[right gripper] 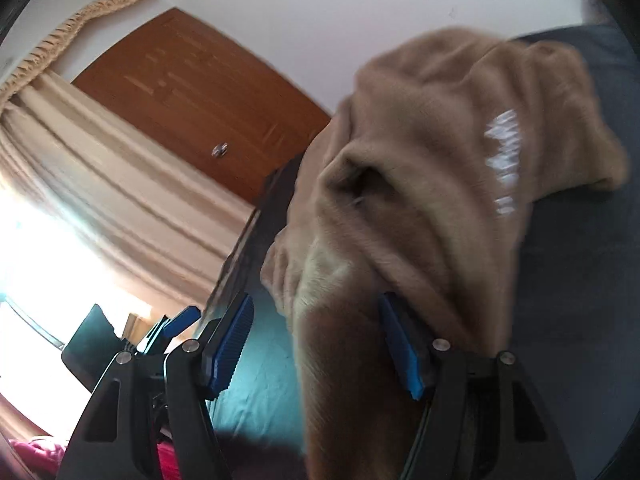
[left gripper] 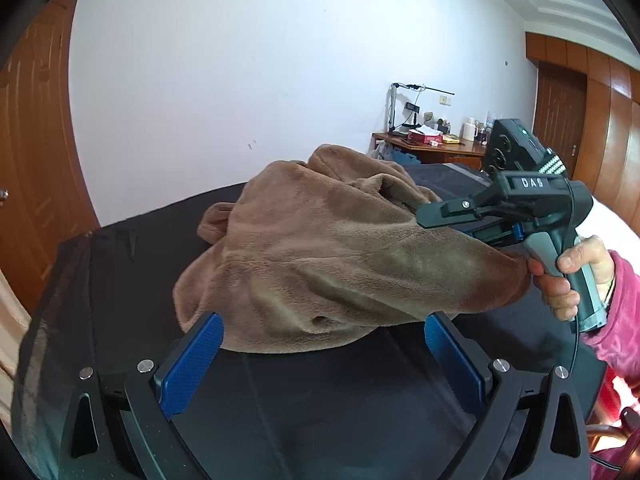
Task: Fold clothes
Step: 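Drag the fleece with the right gripper while the left gripper grasps its edge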
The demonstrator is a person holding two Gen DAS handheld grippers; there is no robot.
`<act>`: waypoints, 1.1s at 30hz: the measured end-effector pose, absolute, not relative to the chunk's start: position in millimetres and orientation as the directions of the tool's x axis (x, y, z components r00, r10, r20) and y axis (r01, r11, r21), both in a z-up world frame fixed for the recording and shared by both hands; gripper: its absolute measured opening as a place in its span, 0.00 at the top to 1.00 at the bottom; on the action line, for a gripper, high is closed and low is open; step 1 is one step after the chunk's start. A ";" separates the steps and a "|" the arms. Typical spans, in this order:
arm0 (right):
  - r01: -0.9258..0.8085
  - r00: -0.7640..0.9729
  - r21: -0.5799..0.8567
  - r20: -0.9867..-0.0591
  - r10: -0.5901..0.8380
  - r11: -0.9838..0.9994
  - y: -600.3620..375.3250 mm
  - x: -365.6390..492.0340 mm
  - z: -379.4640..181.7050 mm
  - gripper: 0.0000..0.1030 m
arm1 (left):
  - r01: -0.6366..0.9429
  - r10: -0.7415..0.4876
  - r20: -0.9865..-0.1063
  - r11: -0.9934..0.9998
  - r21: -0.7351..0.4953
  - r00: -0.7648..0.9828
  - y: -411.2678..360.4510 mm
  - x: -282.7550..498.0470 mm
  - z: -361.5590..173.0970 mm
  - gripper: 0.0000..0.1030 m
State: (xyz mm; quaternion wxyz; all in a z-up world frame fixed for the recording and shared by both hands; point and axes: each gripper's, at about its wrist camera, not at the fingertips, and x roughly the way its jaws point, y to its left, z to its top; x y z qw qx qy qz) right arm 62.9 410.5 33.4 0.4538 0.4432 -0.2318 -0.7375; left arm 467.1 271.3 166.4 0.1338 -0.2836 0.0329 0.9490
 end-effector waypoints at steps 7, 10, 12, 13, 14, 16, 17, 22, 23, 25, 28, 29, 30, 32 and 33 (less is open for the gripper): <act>0.586 -0.049 0.743 -0.367 -0.929 -0.324 360.0 84.4 45.2 0.31 | -0.309 0.225 -0.561 -0.949 0.058 -0.796 291.0 515.1 186.5 0.01; 0.644 0.038 0.726 -0.345 -0.938 -0.241 338.1 100.4 50.2 0.26 | -0.353 0.221 -0.562 -0.926 0.136 -0.797 271.7 515.8 171.8 0.01; 0.684 0.085 0.699 -0.361 -0.929 -0.209 327.0 113.2 47.1 0.24 | -0.380 0.218 -0.563 -0.906 0.188 -0.797 258.7 516.2 162.0 0.01; 0.699 0.102 0.686 -0.372 -0.923 -0.200 323.6 118.9 44.2 0.24 | -0.406 0.224 -0.553 -0.884 0.232 -0.803 267.8 527.6 162.6 0.01; 0.705 0.112 0.683 -0.375 -0.920 -0.192 322.7 122.4 41.3 0.24 | -0.432 0.226 -0.543 -0.855 0.288 -0.809 284.0 546.3 164.5 0.01; 0.714 0.127 0.677 -0.378 -0.917 -0.180 322.3 128.7 35.7 0.24 | -0.476 0.229 -0.538 -0.792 0.381 -0.811 297.8 546.7 173.2 0.01; 0.715 0.122 0.675 -0.373 -0.920 -0.179 325.2 130.1 33.4 0.23 | -0.494 0.229 -0.536 -0.759 0.424 -0.813 308.0 552.4 173.0 0.01; 0.721 0.093 0.672 -0.337 -0.937 -0.170 342.7 140.0 30.2 0.22 | -0.558 0.252 -0.527 -0.602 0.571 -0.811 357.4 582.1 171.5 0.01; 0.723 0.084 0.671 -0.320 -0.944 -0.164 347.2 143.4 32.3 0.22 | -0.571 0.260 -0.530 -0.574 0.587 -0.807 376.2 598.9 174.1 0.01; 0.726 0.055 0.671 -0.279 -0.959 -0.153 360.8 148.4 34.2 0.21 | -0.587 0.266 -0.537 -0.530 0.612 -0.800 394.4 619.6 180.8 0.01; 0.714 0.000 0.686 -0.207 -0.978 -0.145 385.8 150.6 33.3 0.20 | -0.607 0.270 -0.551 -0.470 0.640 -0.790 437.0 652.2 187.2 0.01; 0.705 -0.021 0.695 -0.176 -0.984 -0.139 396.0 150.8 32.0 0.20 | -0.615 0.271 -0.558 -0.451 0.646 -0.784 450.4 660.6 187.5 0.01; 0.699 -0.041 0.702 -0.151 -0.988 -0.137 404.7 150.1 30.4 0.20 | -0.623 0.272 -0.565 -0.433 0.651 -0.779 463.8 669.1 187.9 0.01; 0.682 -0.089 0.717 -0.116 -0.989 -0.145 421.5 148.5 25.3 0.20 | -0.637 0.271 -0.579 -0.394 0.662 -0.769 487.1 702.4 194.1 0.01; 0.672 -0.115 0.724 -0.102 -0.988 -0.153 429.8 147.7 22.3 0.20 | -0.642 0.270 -0.584 -0.374 0.670 -0.766 499.5 717.3 198.2 0.01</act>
